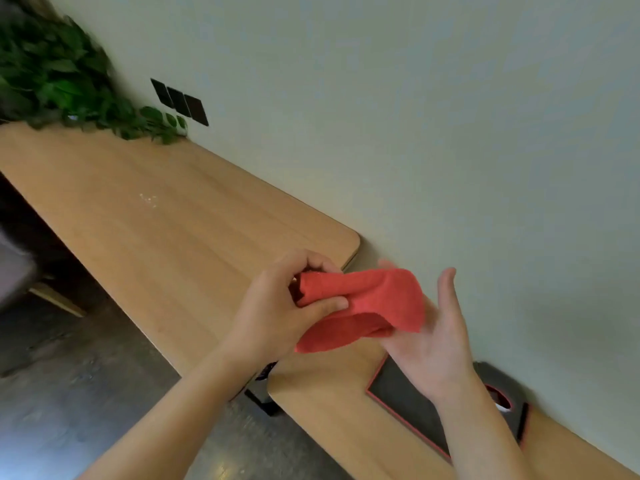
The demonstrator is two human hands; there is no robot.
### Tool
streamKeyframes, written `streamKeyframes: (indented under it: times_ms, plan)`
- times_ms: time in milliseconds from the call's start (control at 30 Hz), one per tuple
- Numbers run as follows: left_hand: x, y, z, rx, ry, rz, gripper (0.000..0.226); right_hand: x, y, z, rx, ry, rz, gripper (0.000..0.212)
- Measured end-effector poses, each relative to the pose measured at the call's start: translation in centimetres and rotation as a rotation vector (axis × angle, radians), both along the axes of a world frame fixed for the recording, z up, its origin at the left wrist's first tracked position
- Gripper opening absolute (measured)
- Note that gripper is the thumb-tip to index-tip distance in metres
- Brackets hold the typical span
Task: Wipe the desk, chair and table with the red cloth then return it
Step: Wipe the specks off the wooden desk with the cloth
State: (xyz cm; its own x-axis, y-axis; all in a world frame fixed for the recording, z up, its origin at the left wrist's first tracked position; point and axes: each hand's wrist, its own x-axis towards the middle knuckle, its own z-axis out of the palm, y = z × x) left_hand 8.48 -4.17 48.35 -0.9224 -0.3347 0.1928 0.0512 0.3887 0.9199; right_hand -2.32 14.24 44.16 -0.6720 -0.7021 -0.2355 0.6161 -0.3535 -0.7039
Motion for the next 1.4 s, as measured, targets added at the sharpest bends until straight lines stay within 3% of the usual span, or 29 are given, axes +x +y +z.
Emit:
streamKeyframes:
  times_ms: [67, 167, 233, 333, 600, 700, 833, 967, 1133, 1400]
  plan:
    - [2.2, -2.3, 0.8, -0.031, 0.011, 0.033, 0.030, 1.0, -2.3, 1.7, 0.122, 0.172, 0.095, 0.089]
    - [5.8, -6.5, 1.1, 0.160, 0.027, 0.055, 0.023, 3.8, -6.8, 3.7, 0.306, 0.415, 0.186, 0.085]
    - [8.3, -9.9, 0.5, 0.272, 0.051, 0.072, 0.016, 6.1, -10.2, 4.1, 0.391, 0.537, 0.185, 0.070]
    - [11.8, -15.3, -1.1, 0.274, 0.065, 0.118, 0.013, 9.9, -15.7, 3.4, 0.420, 0.584, 0.185, 0.046]
    - [17.3, -26.4, -3.3, 0.096, 0.046, 0.299, 0.018, 17.3, -28.8, 2.5, 0.271, 0.148, 0.223, 0.058]
    - [17.6, -30.7, -2.7, 0.046, 0.093, 0.260, 0.017, 18.4, -32.7, 3.0, 0.219, 0.094, 0.334, 0.055]
    - [17.2, -35.3, -4.2, 0.161, 0.053, 0.291, 0.024, 18.1, -37.1, 2.1, 0.320, 0.097, 0.311, 0.035]
    - [16.6, -41.0, -8.7, 0.249, -0.109, 0.431, 0.016, 15.7, -41.5, 0.6, 0.352, 0.072, 0.198, 0.023]
    - [16.5, -49.3, -14.6, 0.109, -0.425, 0.512, 0.012, 10.5, -46.5, -2.5, 0.353, -0.077, 0.044, 0.023]
    - [10.1, -60.1, -19.1, -0.028, -0.676, 0.485, 0.043, 2.5, -55.3, -6.6, 0.389, -0.178, -0.099, 0.034]
